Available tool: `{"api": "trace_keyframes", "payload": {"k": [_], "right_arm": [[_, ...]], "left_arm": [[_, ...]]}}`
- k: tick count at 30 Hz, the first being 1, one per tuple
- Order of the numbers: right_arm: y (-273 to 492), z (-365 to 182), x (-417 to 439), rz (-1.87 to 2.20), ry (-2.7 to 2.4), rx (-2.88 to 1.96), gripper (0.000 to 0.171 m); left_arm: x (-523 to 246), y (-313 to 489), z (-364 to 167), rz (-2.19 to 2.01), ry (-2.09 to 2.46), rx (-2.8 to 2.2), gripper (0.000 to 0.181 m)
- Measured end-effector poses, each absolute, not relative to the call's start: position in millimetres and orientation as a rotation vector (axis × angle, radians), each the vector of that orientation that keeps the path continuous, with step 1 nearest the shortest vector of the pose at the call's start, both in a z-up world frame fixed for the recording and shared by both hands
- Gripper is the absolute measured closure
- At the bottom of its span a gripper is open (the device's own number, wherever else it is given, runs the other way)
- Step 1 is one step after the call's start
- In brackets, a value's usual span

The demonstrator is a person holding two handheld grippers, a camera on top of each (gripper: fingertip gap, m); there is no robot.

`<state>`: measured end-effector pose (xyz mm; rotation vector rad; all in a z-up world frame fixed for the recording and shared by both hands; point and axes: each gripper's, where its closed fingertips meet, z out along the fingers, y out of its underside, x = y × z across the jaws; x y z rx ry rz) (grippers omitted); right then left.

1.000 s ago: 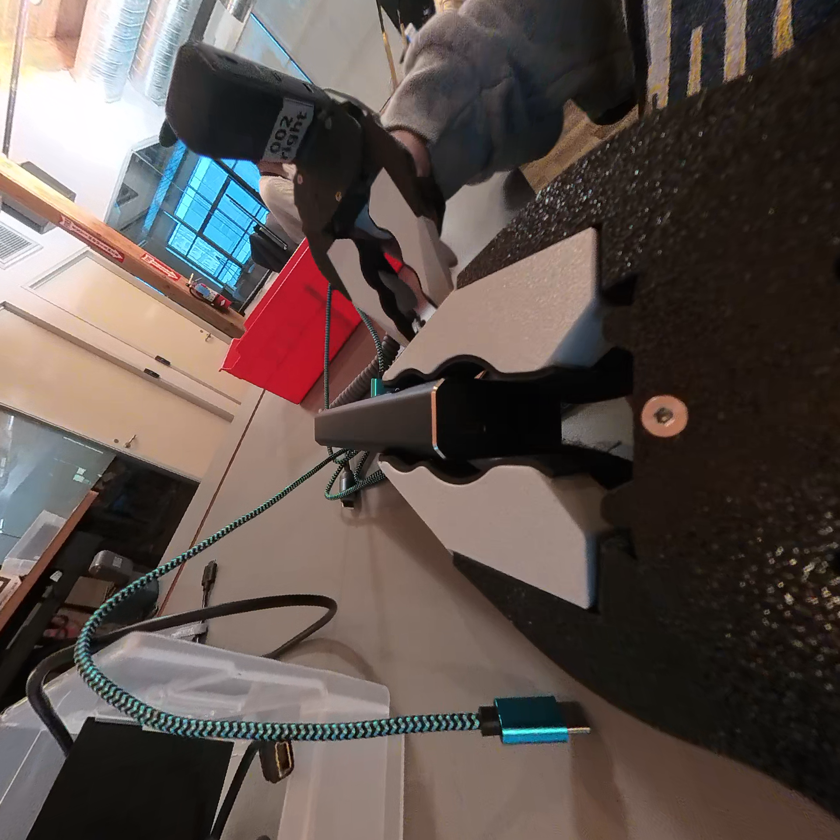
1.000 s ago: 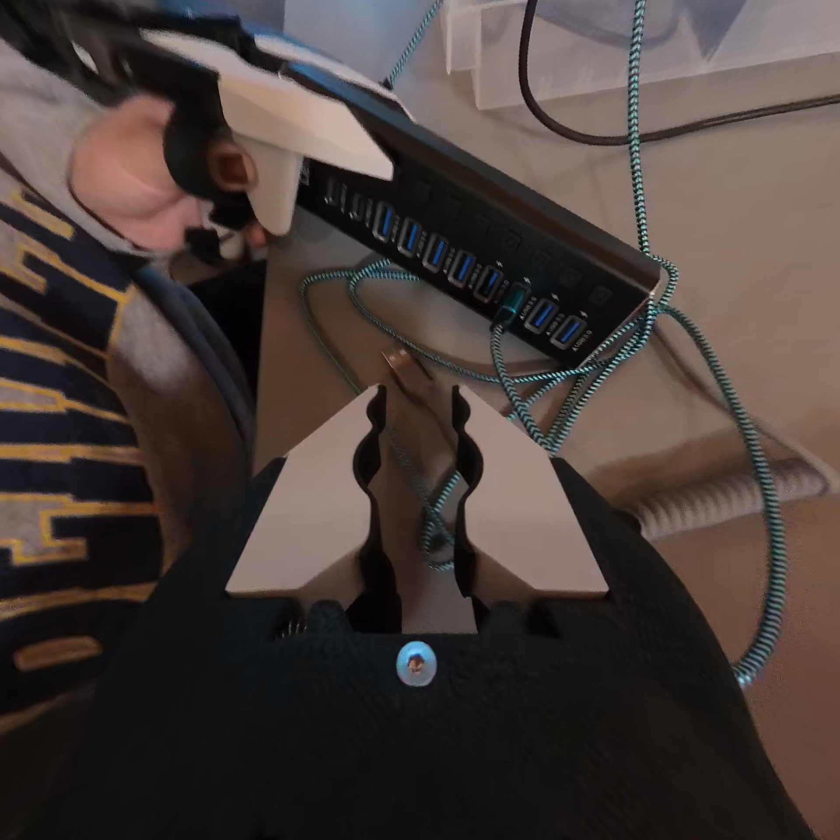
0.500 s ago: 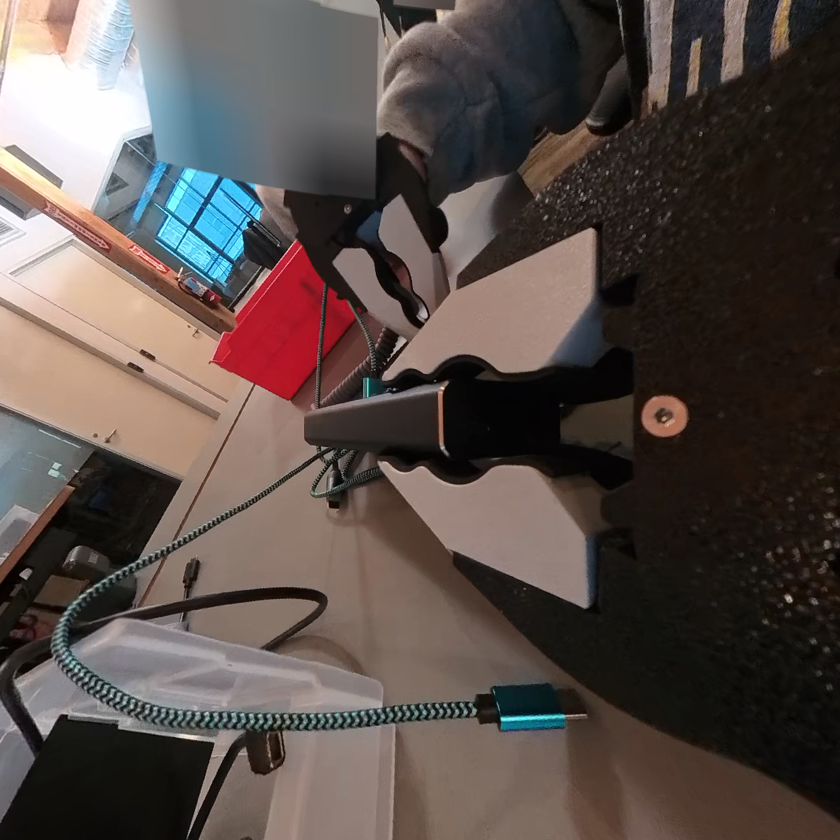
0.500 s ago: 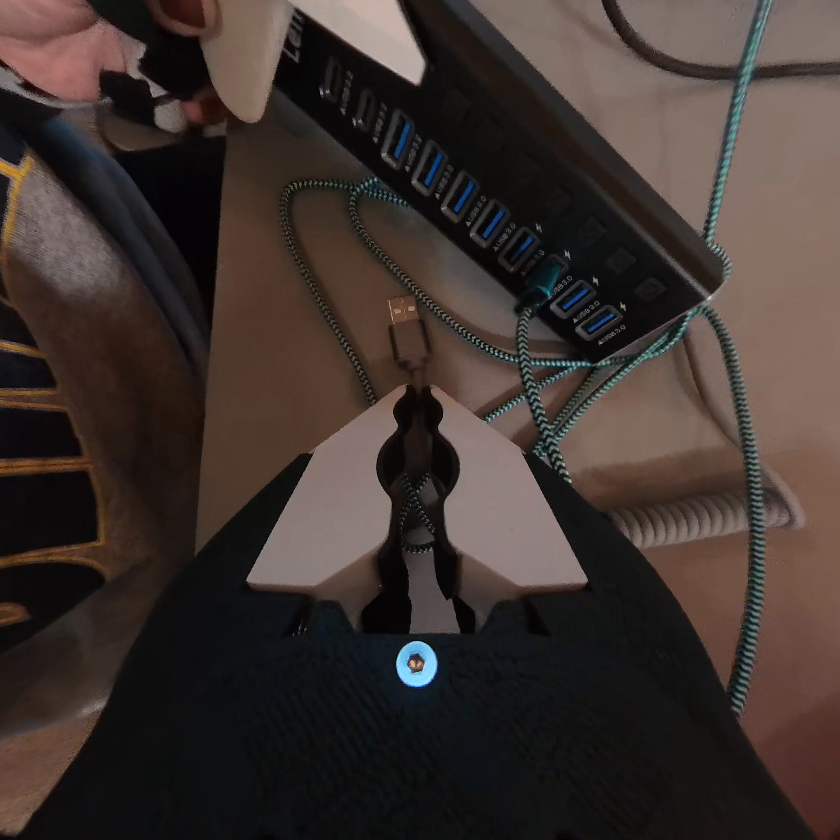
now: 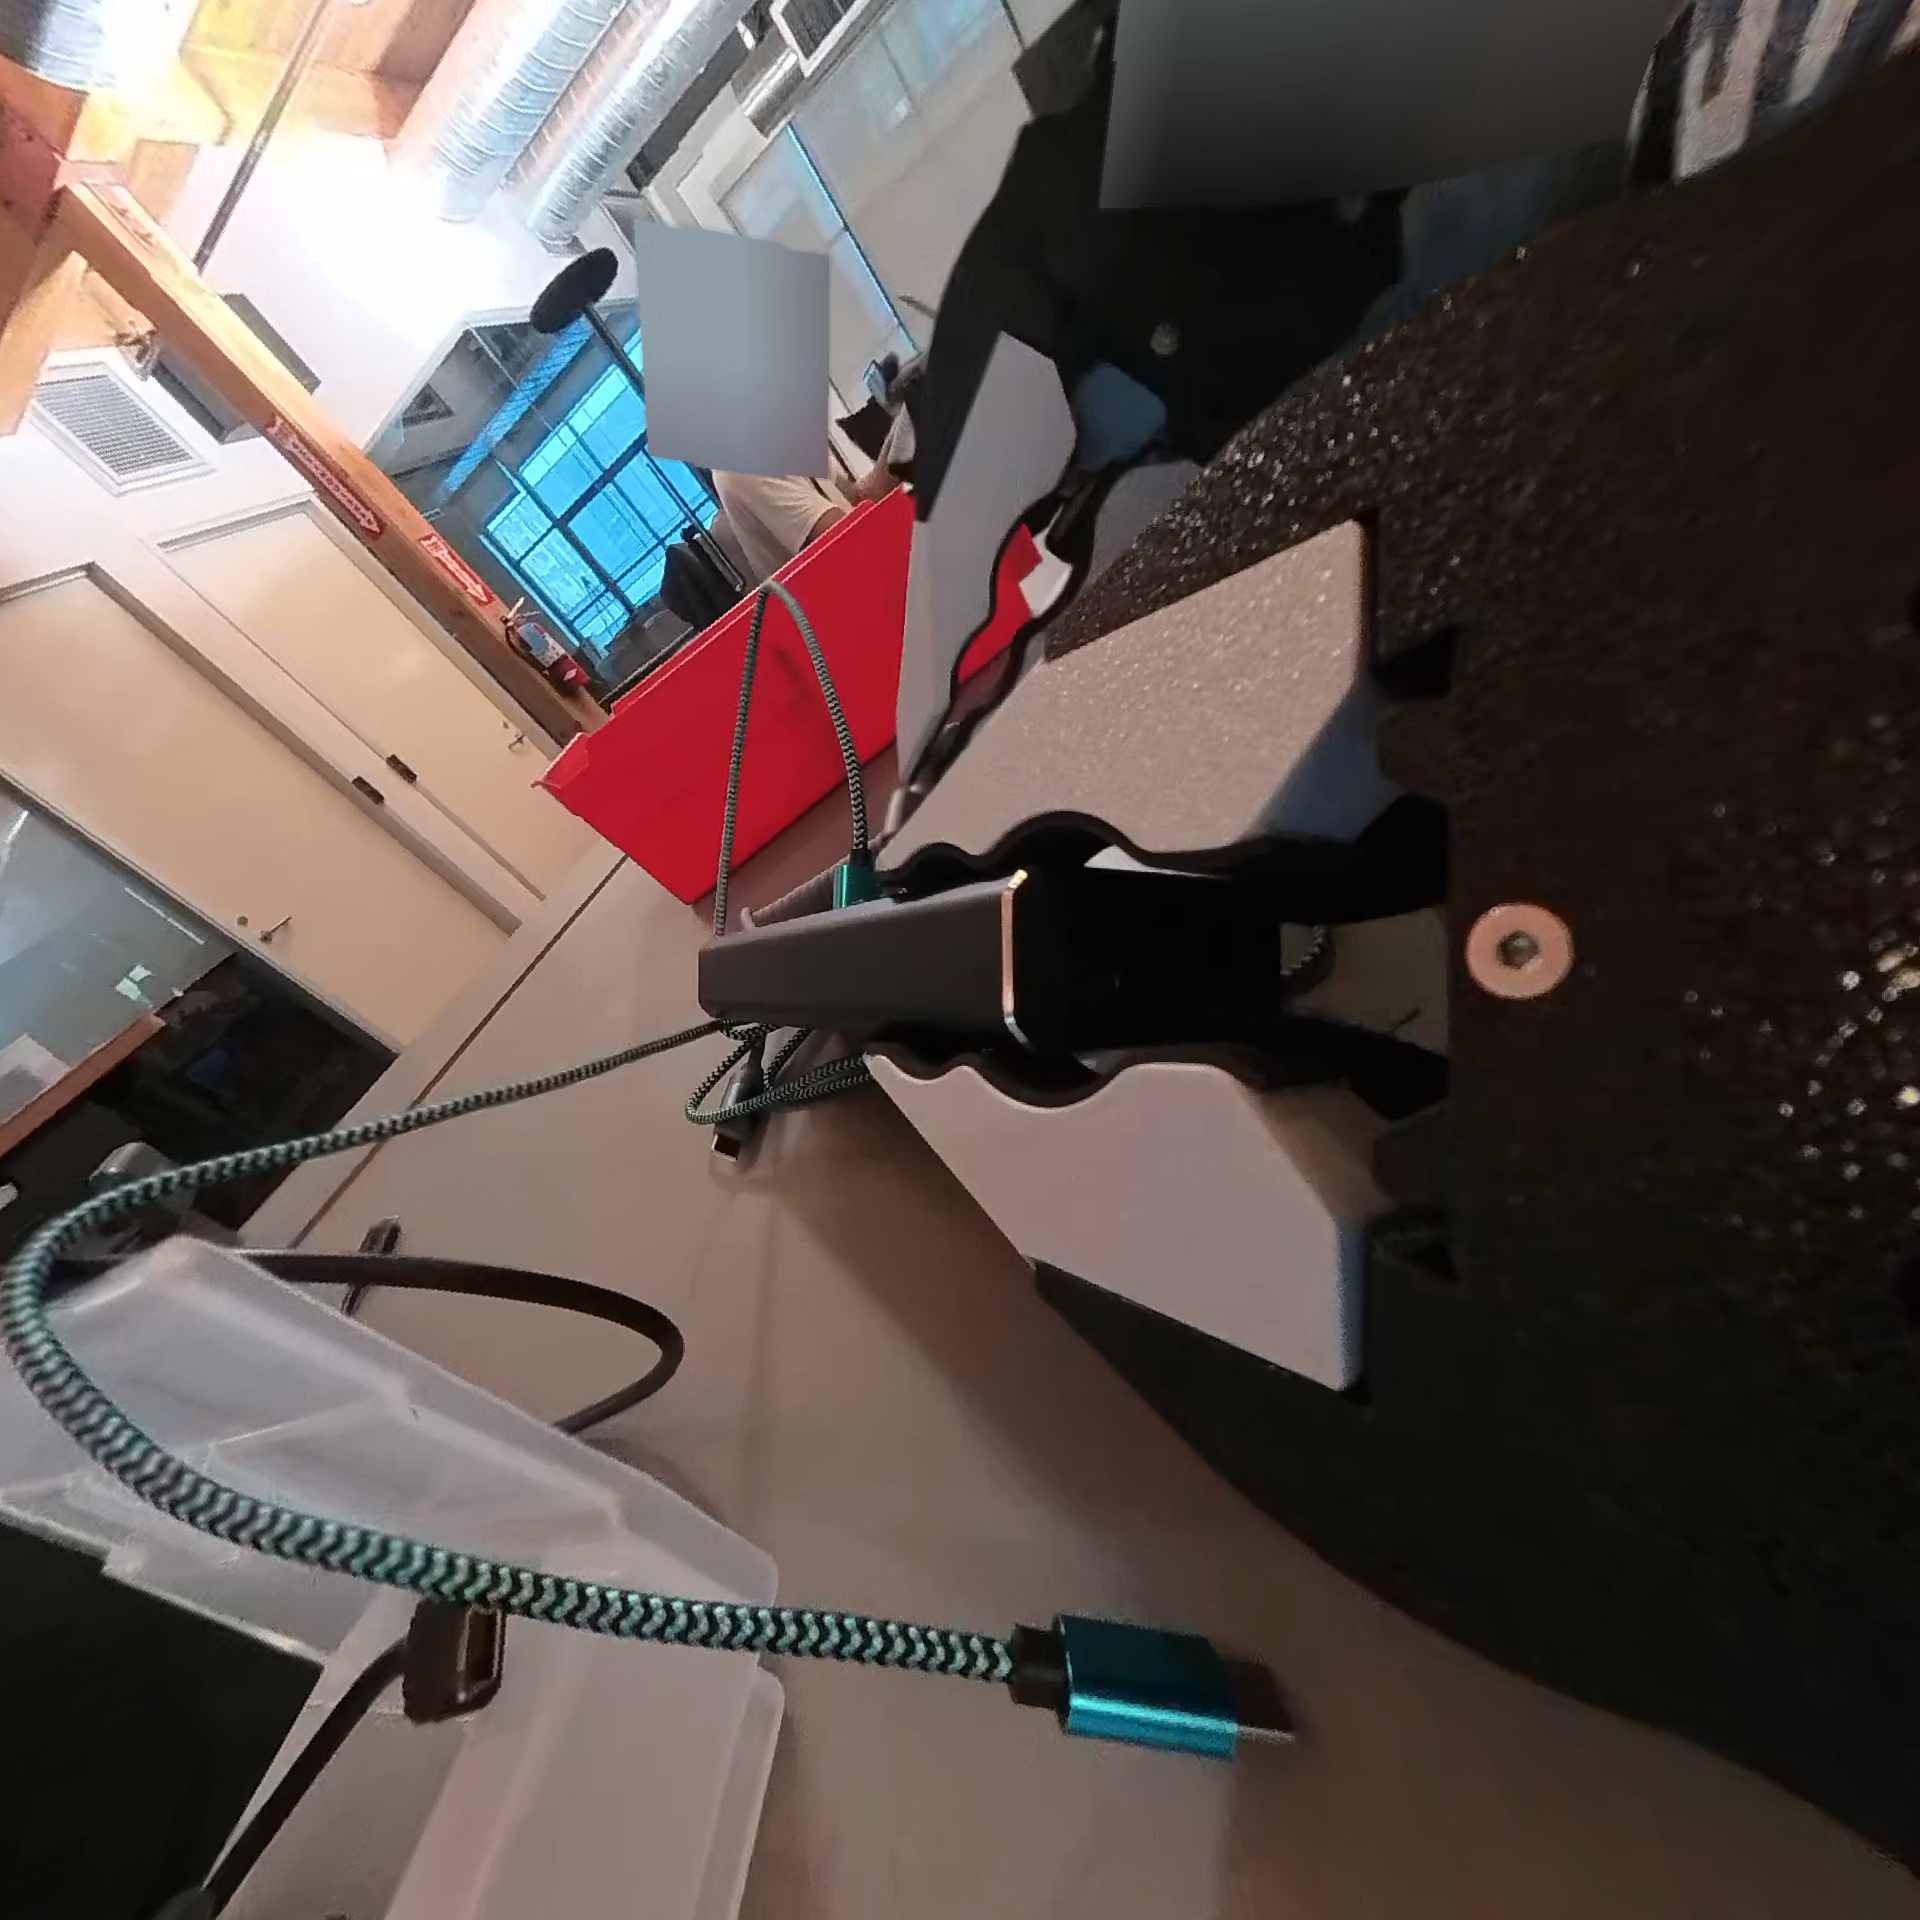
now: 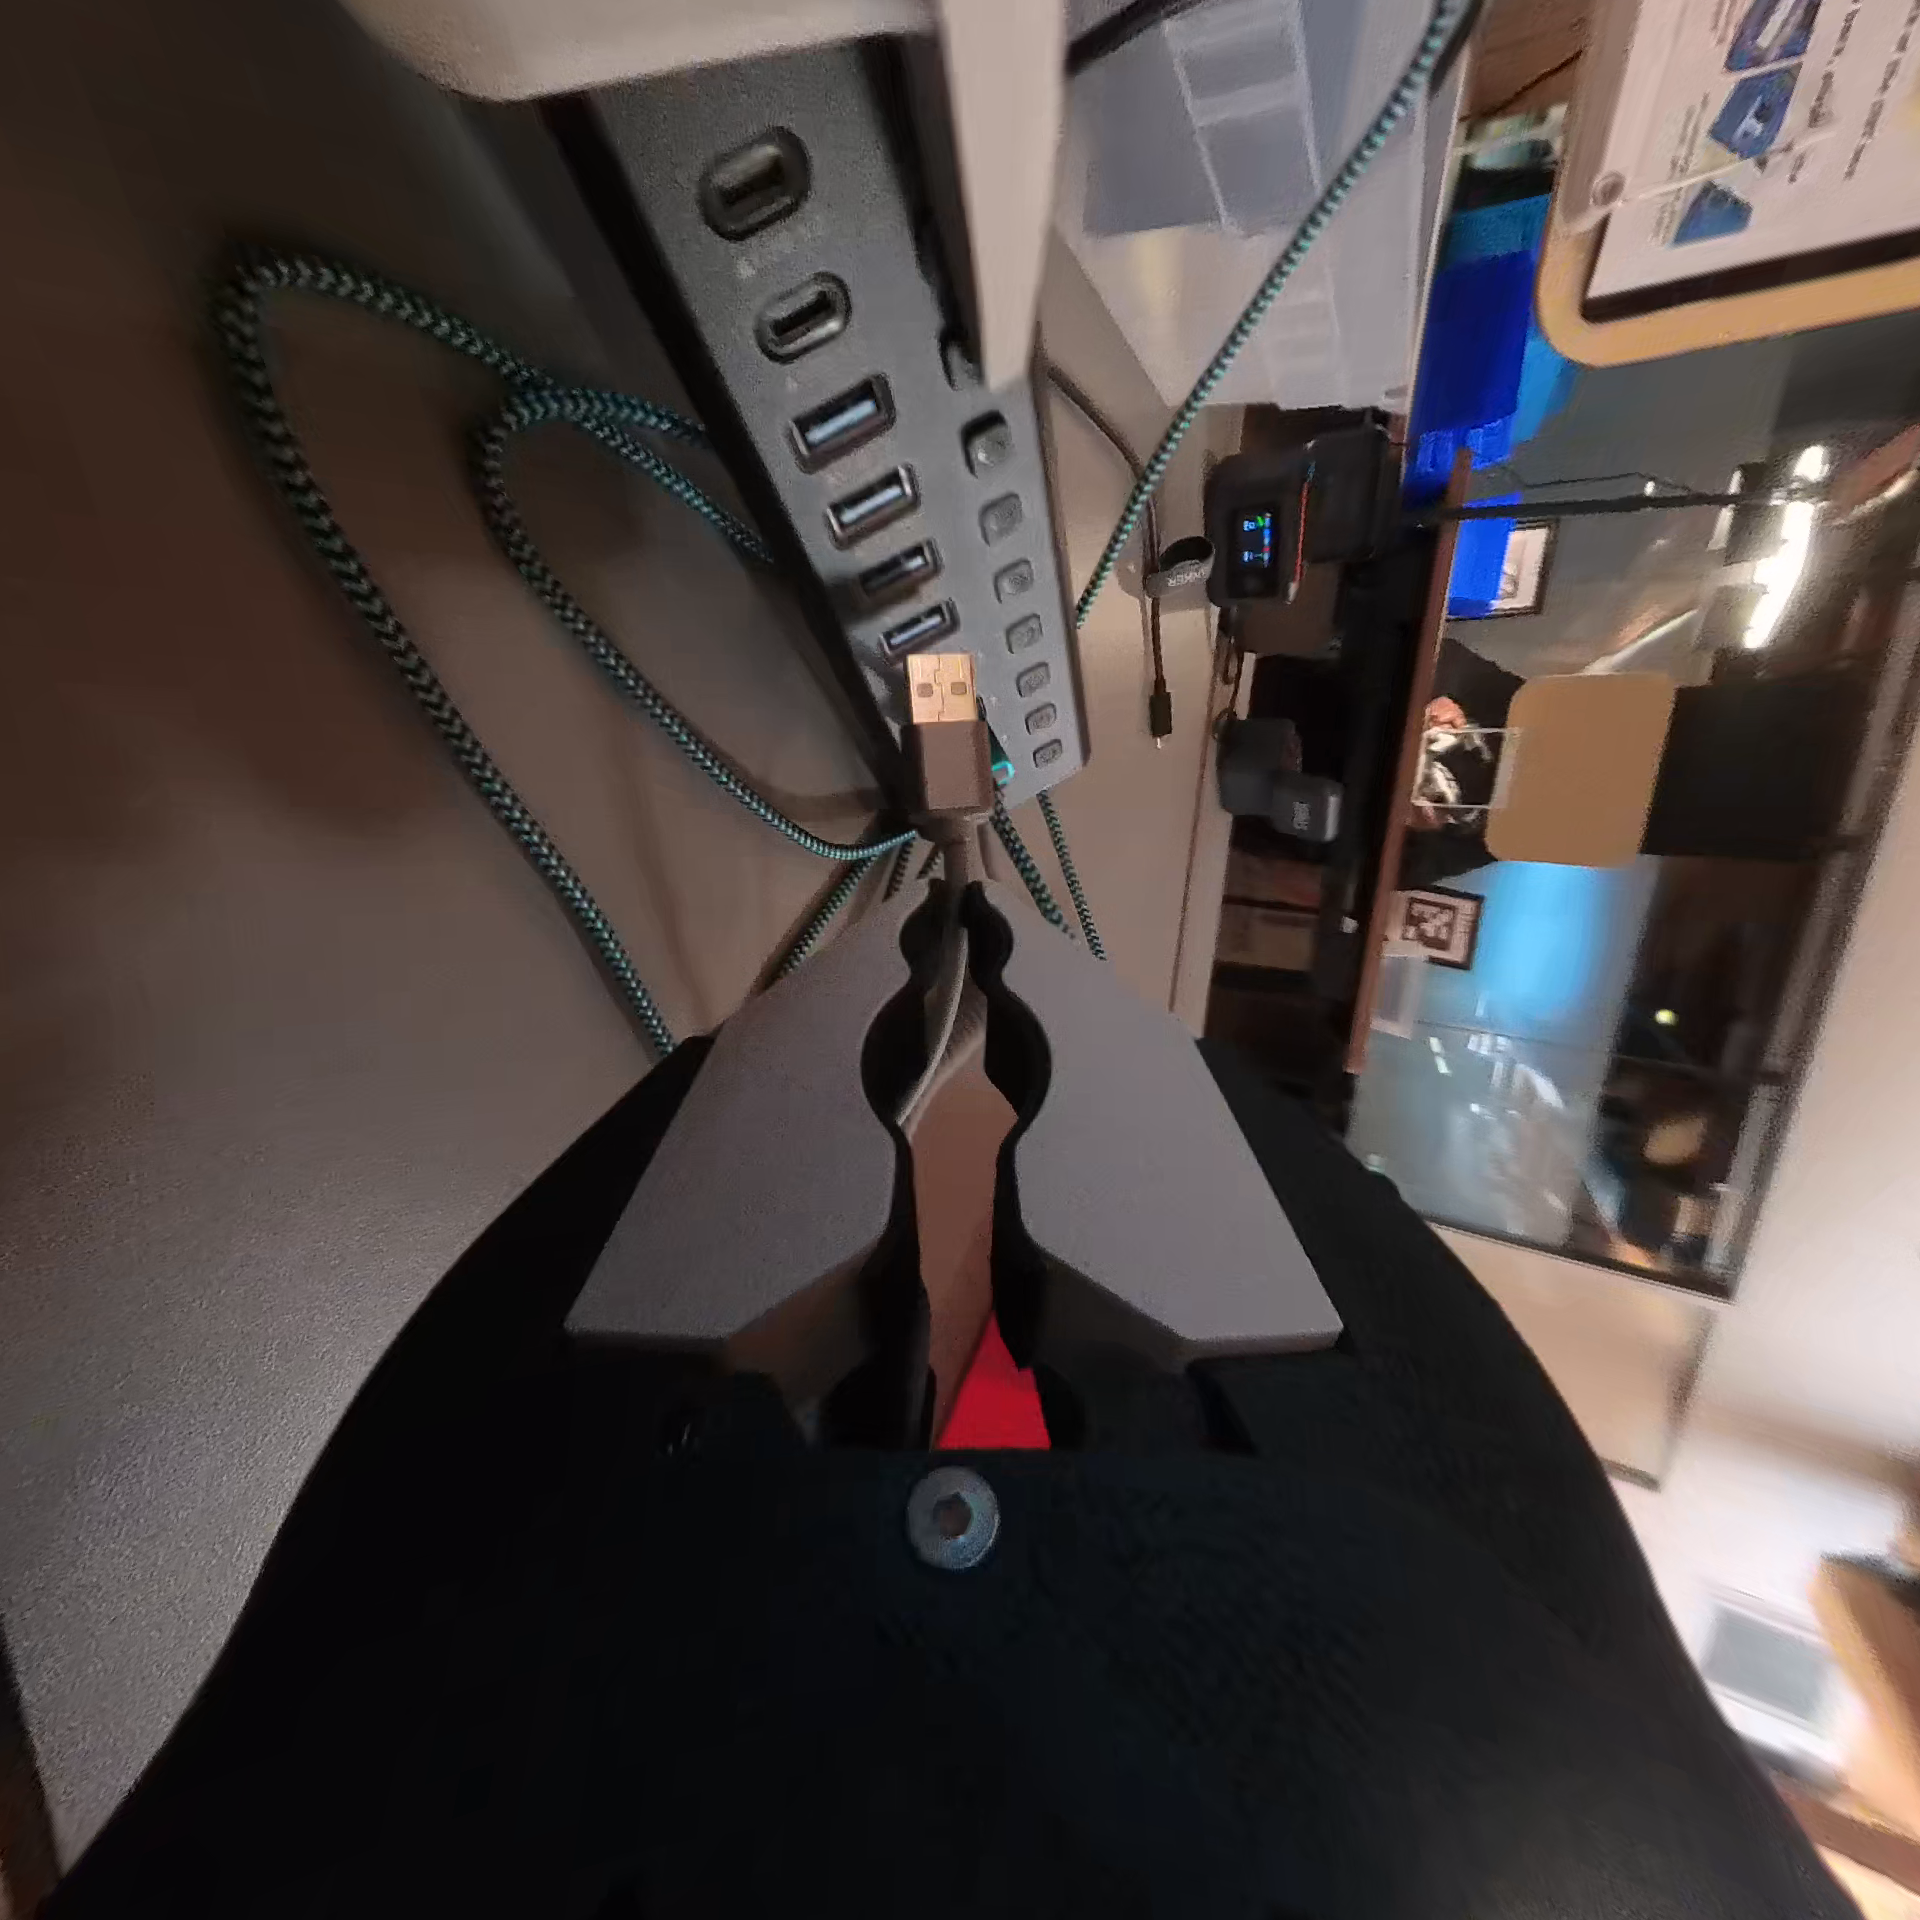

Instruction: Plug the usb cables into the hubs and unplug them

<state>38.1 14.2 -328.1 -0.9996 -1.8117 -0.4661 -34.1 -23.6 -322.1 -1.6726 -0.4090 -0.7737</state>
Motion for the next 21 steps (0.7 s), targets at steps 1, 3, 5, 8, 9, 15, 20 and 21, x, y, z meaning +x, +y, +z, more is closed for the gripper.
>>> {"api": "trace_keyframes", "payload": {"k": [1, 3, 5, 8, 9, 15, 20, 21], "right_arm": [[12.8, -329.8, 36.7, -0.493, -1.825, -0.991, 0.170], [7.4, -329.9, 33.5, -0.510, -1.839, -0.982, 0.170], [5.6, -326.0, 33.7, -0.550, -1.840, -0.963, 0.170], [8.9, -323.4, 39.8, -0.606, -1.844, -0.965, 0.170], [10.8, -322.6, 42.6, -0.626, -1.845, -0.969, 0.170], [20.3, -317.2, 56.5, -0.716, -1.828, -1.008, 0.170], [25.3, -316.0, 64.4, -0.768, -1.815, -1.008, 0.170], [25.0, -315.9, 64.6, -0.784, -1.818, -1.003, 0.170]], "left_arm": [[-33.4, -23.1, -320.6, -0.765, -0.419, -1.672, 0.155], [-30.0, -22.1, -316.7, -0.725, -0.401, -1.678, 0.155], [-26.2, -21.0, -310.8, -0.690, -0.370, -1.678, 0.154], [-20.5, -19.8, -303.5, -0.689, -0.341, -1.672, 0.154], [-18.5, -19.4, -302.5, -0.694, -0.337, -1.673, 0.154], [-2.5, -18.5, -303.6, -0.739, -0.311, -1.695, 0.154], [-4.2, -18.0, -303.1, -0.744, -0.326, -1.683, 0.154], [-3.8, -18.0, -302.9, -0.742, -0.329, -1.683, 0.154]]}}
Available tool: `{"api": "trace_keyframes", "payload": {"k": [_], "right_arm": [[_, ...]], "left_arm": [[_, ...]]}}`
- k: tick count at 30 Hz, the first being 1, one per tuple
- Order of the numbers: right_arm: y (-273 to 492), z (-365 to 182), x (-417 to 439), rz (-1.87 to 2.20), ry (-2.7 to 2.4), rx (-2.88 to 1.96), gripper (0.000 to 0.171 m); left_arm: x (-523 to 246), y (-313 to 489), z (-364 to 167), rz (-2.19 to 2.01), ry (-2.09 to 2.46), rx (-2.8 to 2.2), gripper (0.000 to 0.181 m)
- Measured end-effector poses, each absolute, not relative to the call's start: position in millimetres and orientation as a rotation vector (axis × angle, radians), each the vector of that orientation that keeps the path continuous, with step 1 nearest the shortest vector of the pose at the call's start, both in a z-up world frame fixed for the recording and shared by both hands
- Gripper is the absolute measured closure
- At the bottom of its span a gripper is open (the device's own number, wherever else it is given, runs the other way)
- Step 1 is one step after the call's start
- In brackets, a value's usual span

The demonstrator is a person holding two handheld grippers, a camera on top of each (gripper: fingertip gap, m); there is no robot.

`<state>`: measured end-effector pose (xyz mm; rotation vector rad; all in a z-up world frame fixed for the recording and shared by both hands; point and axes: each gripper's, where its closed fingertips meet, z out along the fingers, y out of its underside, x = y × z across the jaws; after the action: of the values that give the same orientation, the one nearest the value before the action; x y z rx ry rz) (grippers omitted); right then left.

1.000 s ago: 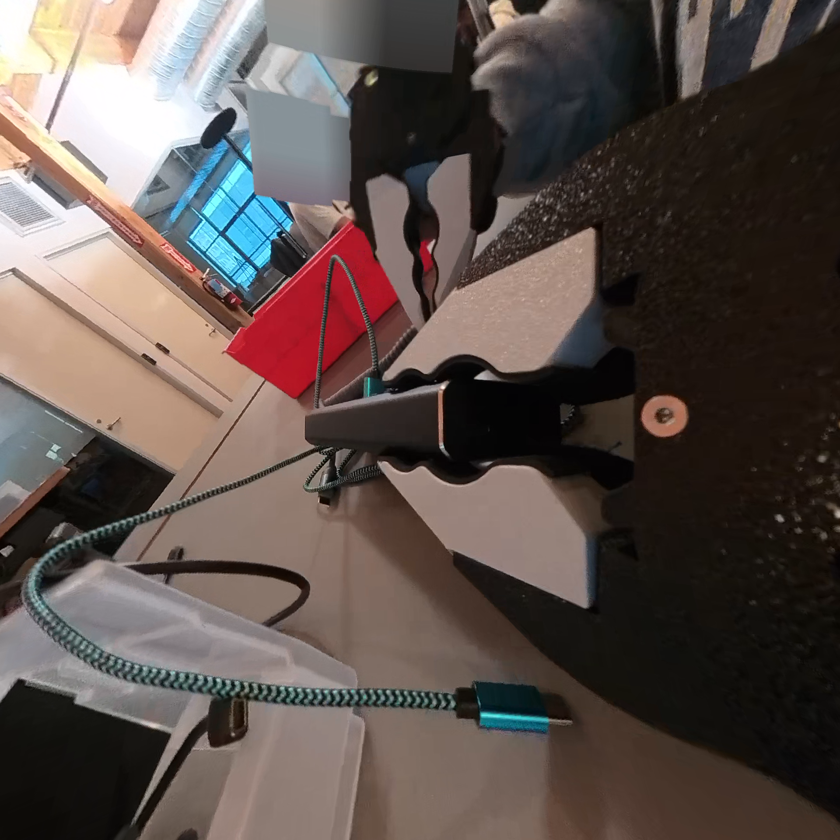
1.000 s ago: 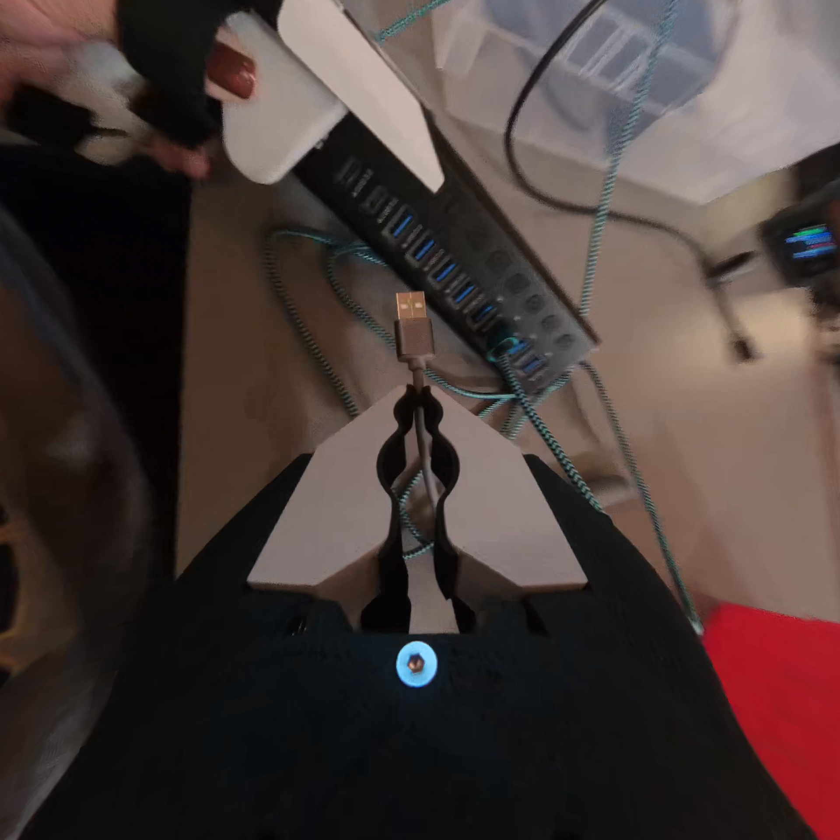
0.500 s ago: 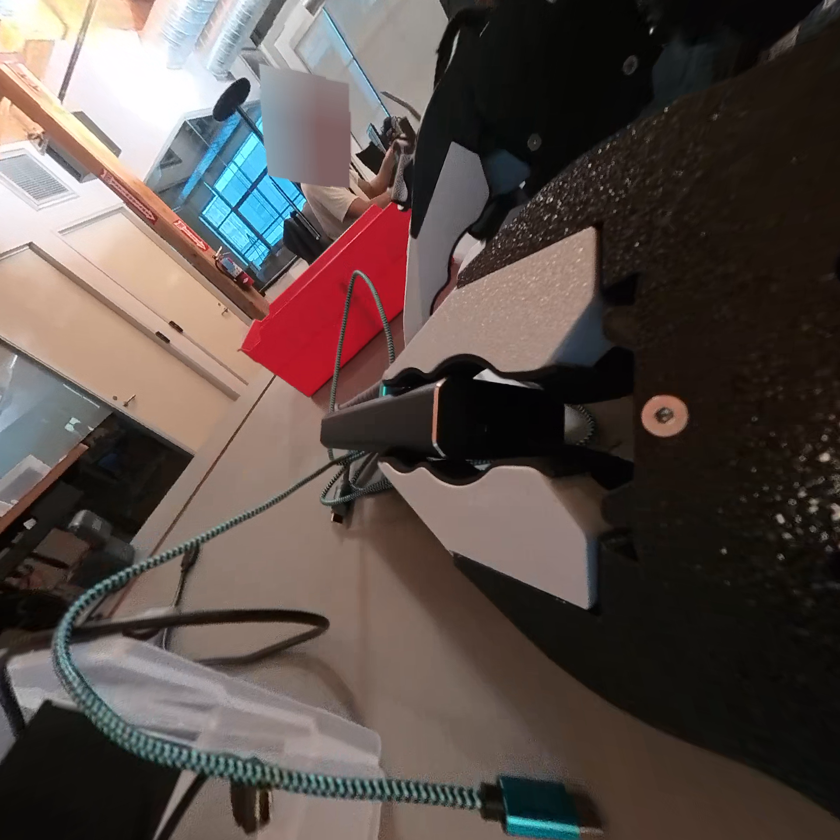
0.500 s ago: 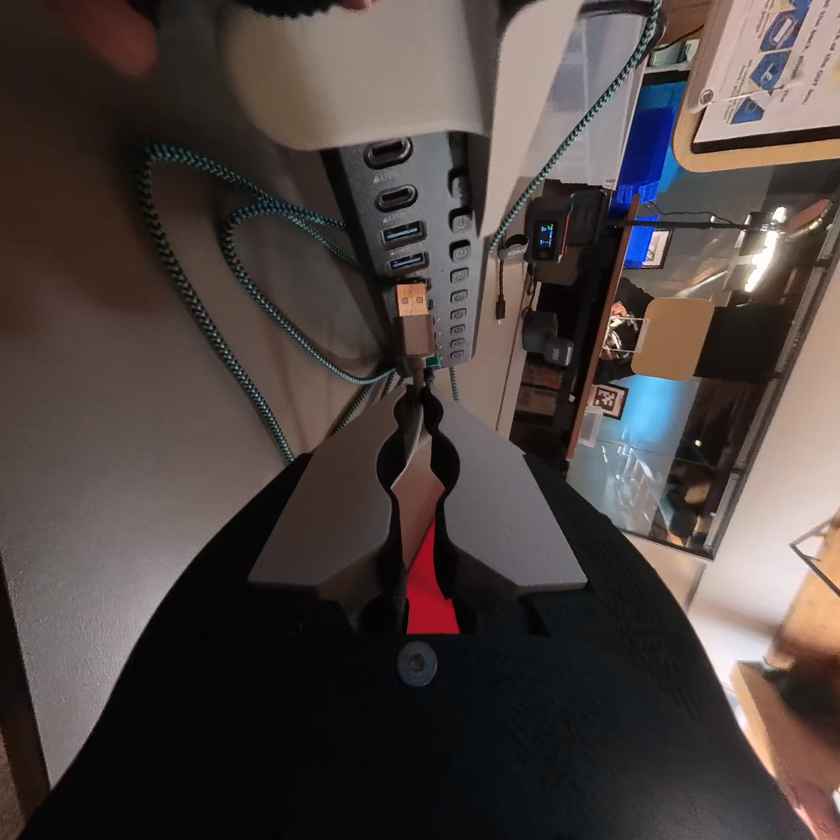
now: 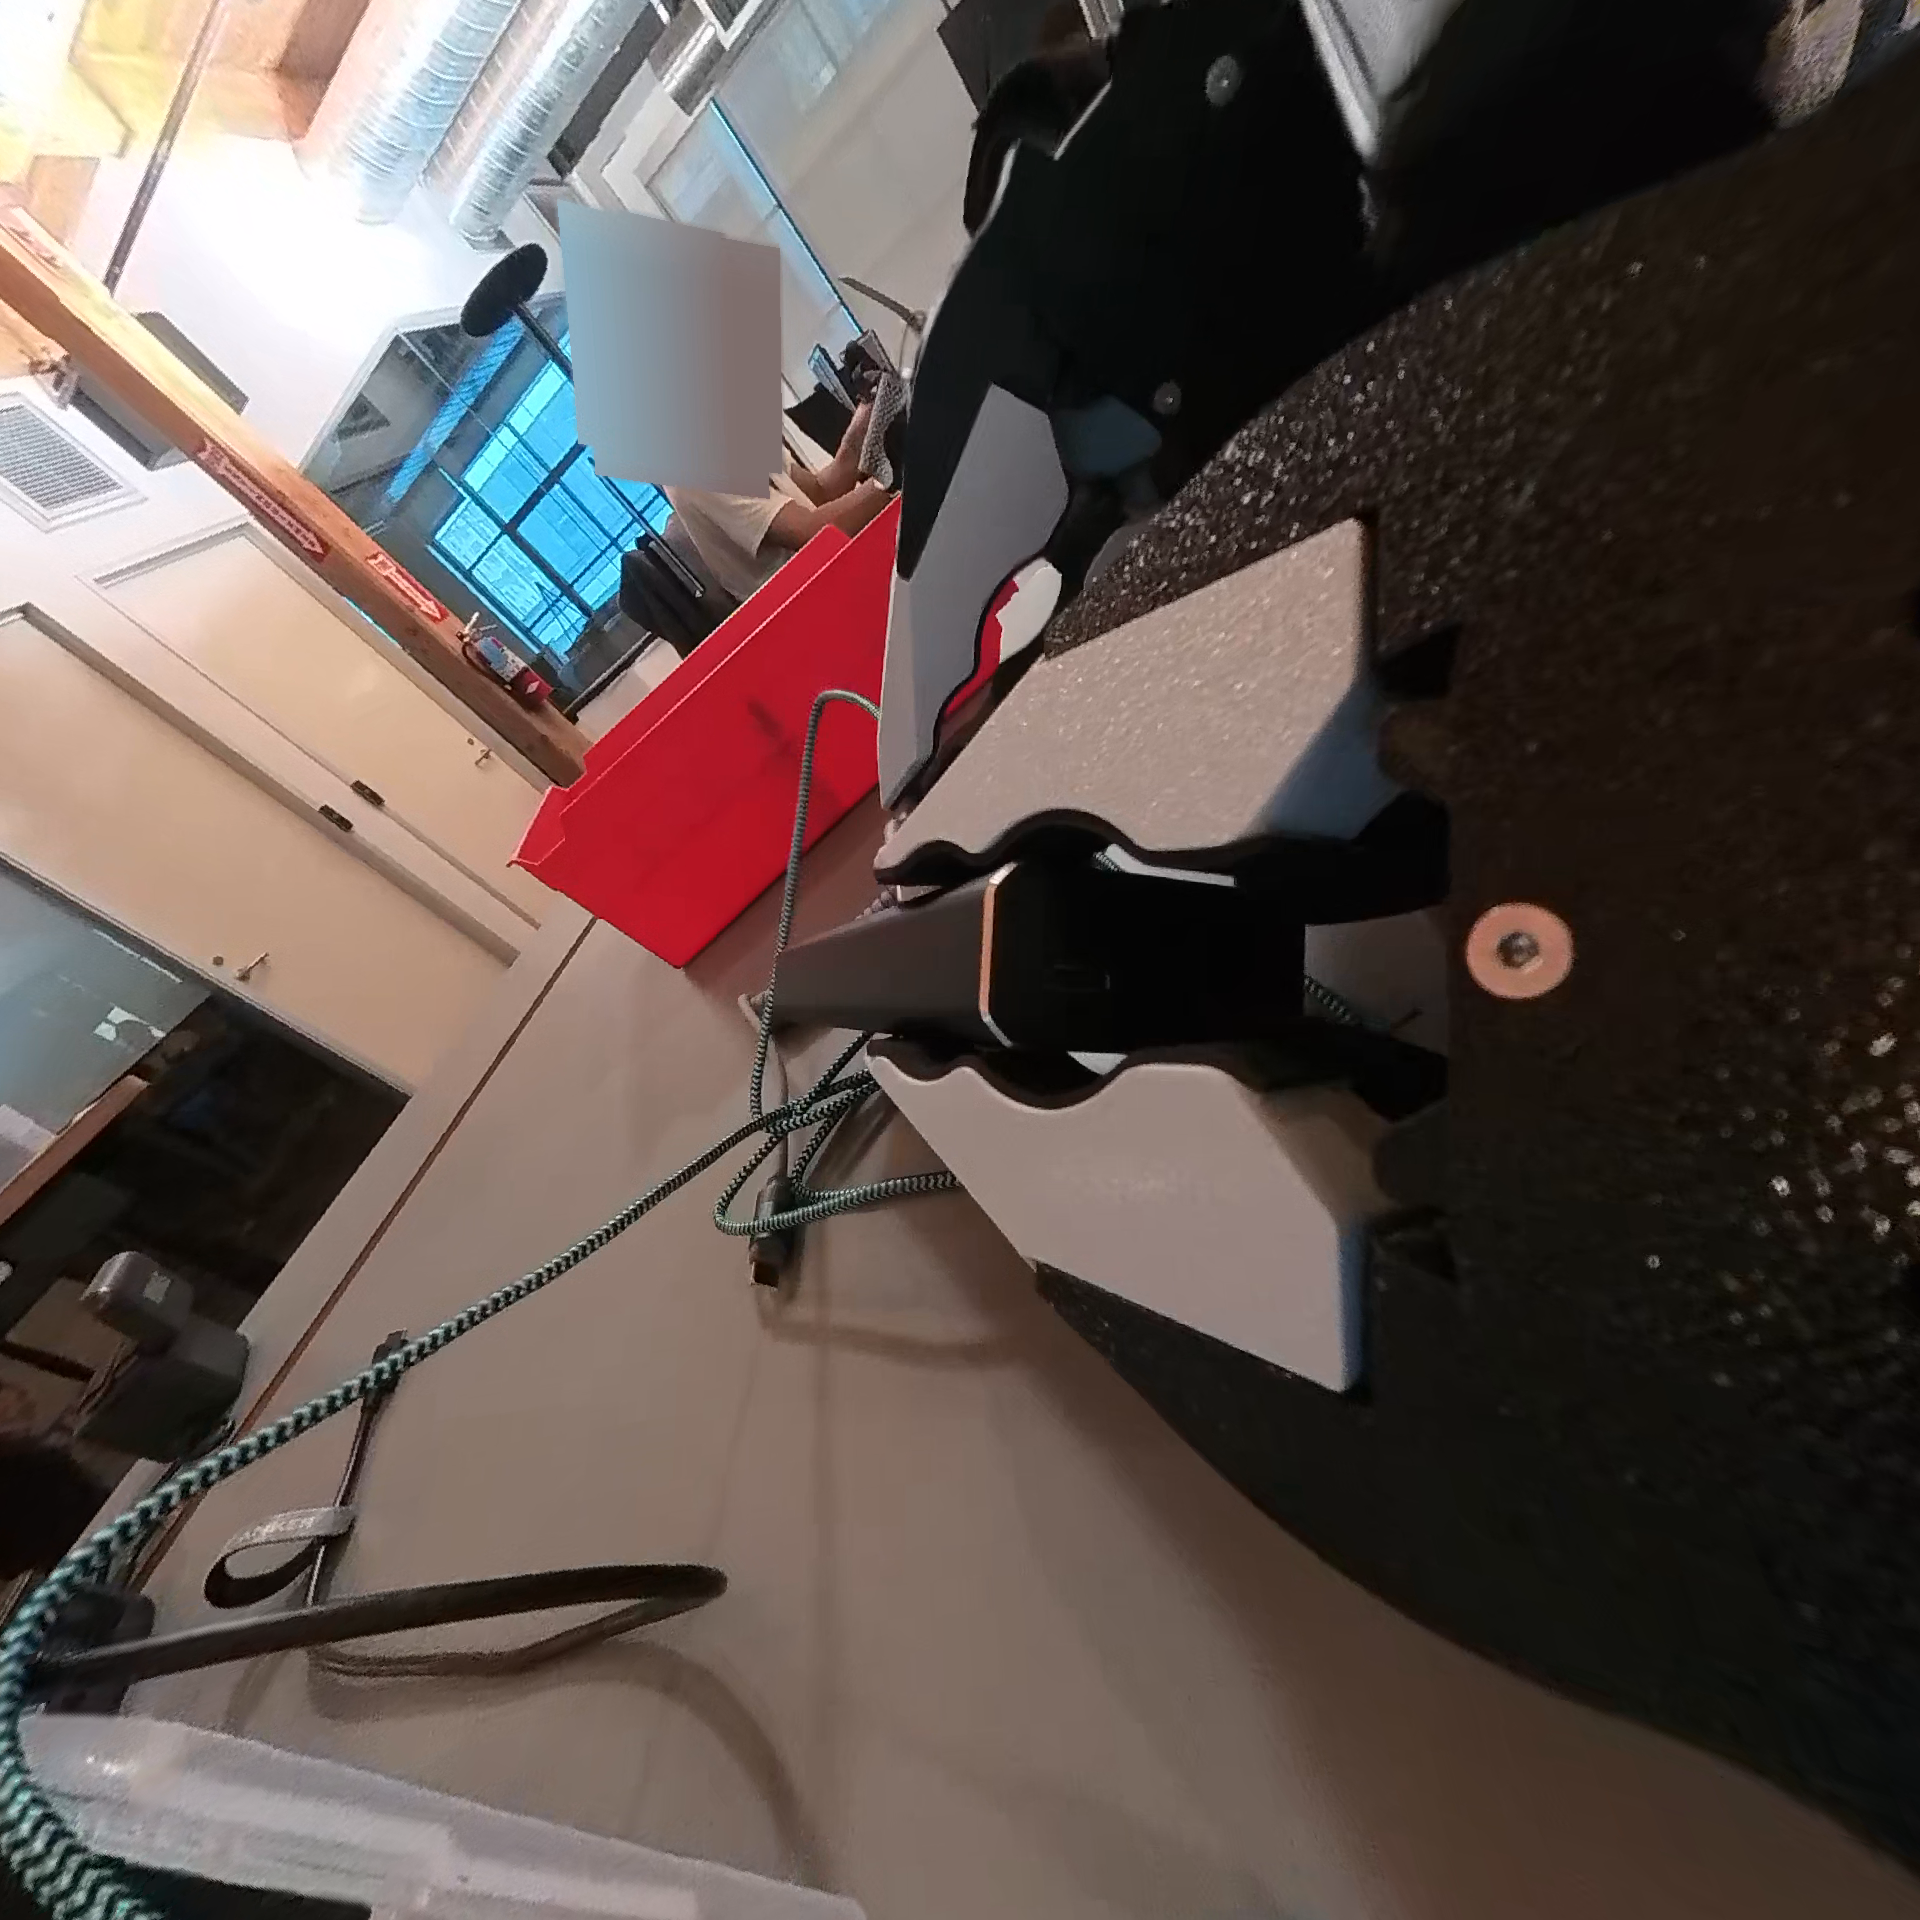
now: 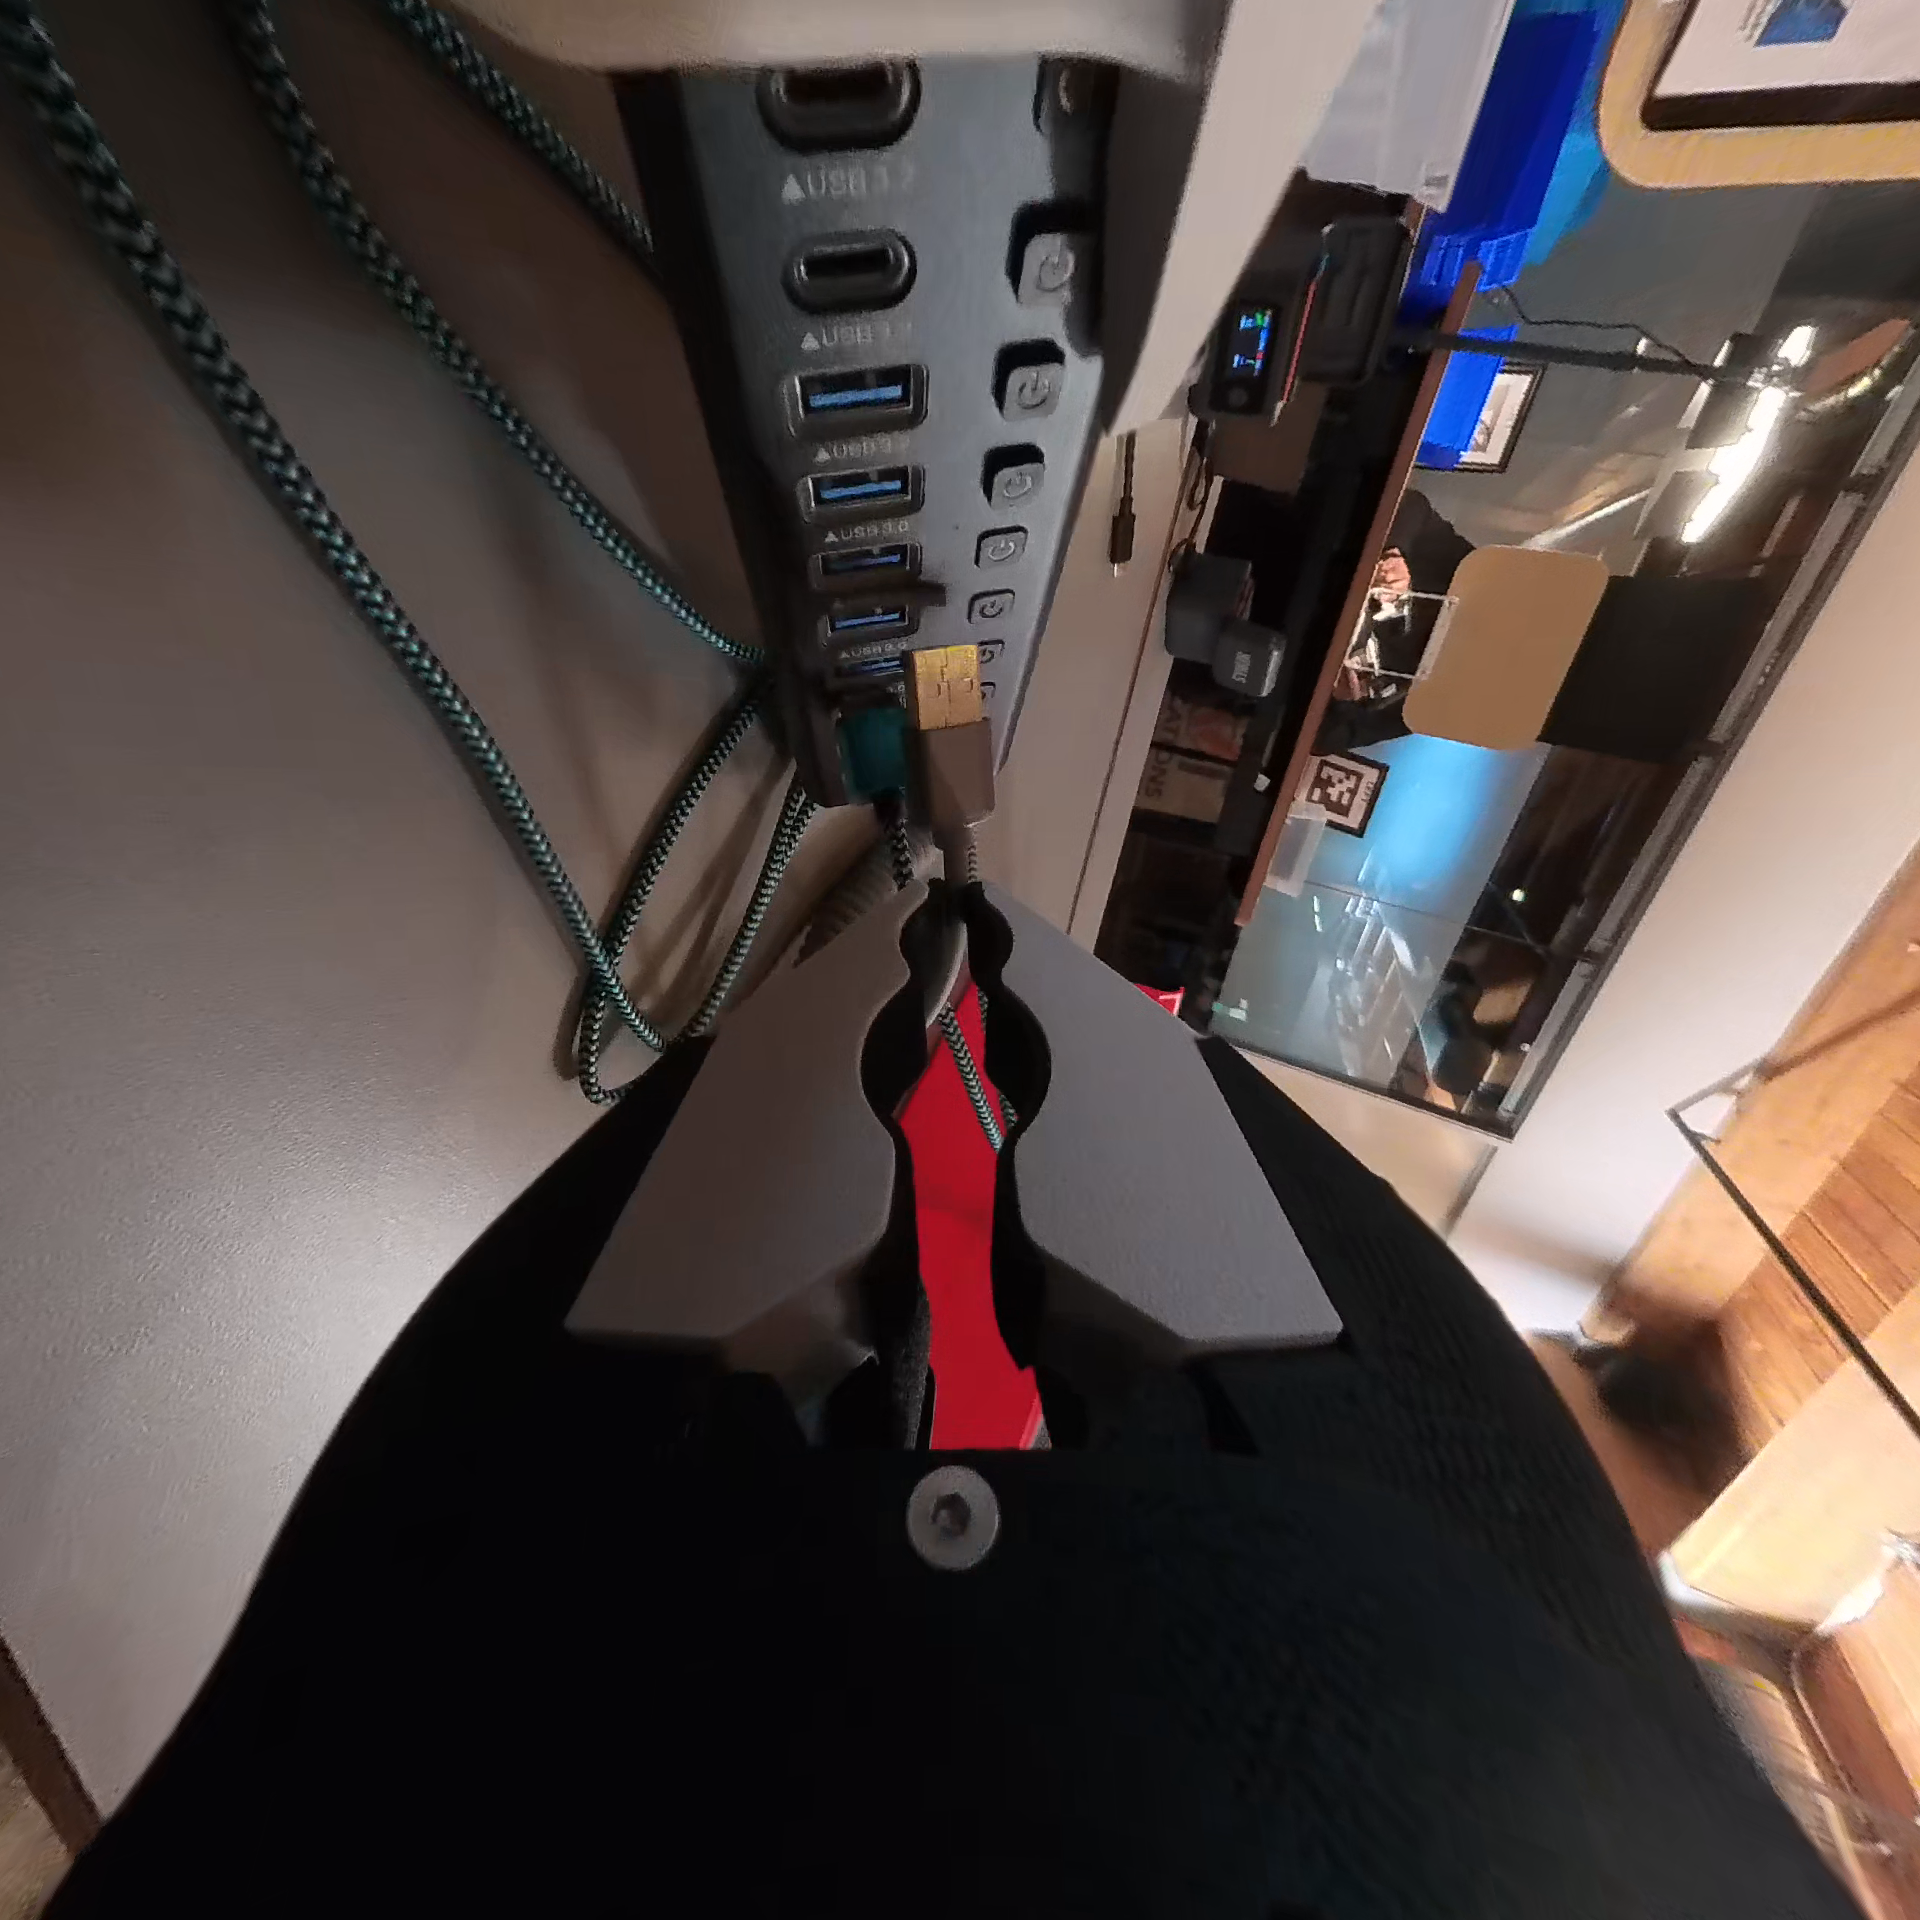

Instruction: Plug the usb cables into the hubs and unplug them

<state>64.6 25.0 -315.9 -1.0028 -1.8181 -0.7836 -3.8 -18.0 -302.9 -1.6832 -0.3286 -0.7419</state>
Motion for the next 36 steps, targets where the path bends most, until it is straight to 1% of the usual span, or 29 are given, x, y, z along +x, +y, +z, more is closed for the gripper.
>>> {"api": "trace_keyframes", "payload": {"k": [4, 9, 14, 25, 32, 36], "right_arm": [[24.5, -314.9, 63.7, -0.853, -1.834, -0.970, 0.170], [25.0, -310.2, 60.0, -0.974, -1.874, -0.901, 0.169], [23.4, -313.0, 58.7, -1.068, -1.932, -0.844, 0.169], [6.8, -318.7, 57.8, -0.994, -1.977, -0.904, 0.169], [17.7, -315.8, 65.8, -1.030, -1.973, -0.929, 0.169], [17.6, -317.2, 64.4, -0.975, -1.973, -0.935, 0.169]], "left_arm": [[-5.1, -17.2, -301.0, -0.779, -0.377, -1.682, 0.154], [-10.8, -12.7, -300.2, -0.922, -0.528, -1.673, 0.152], [-10.8, -9.1, -295.9, -0.941, -0.549, -1.656, 0.151], [-1.3, -9.3, -297.6, -0.973, -0.529, -1.655, 0.151], [-3.9, -9.4, -297.9, -0.983, -0.546, -1.642, 0.152], [-7.3, -10.1, -304.3, -1.020, -0.565, -1.635, 0.152]]}}
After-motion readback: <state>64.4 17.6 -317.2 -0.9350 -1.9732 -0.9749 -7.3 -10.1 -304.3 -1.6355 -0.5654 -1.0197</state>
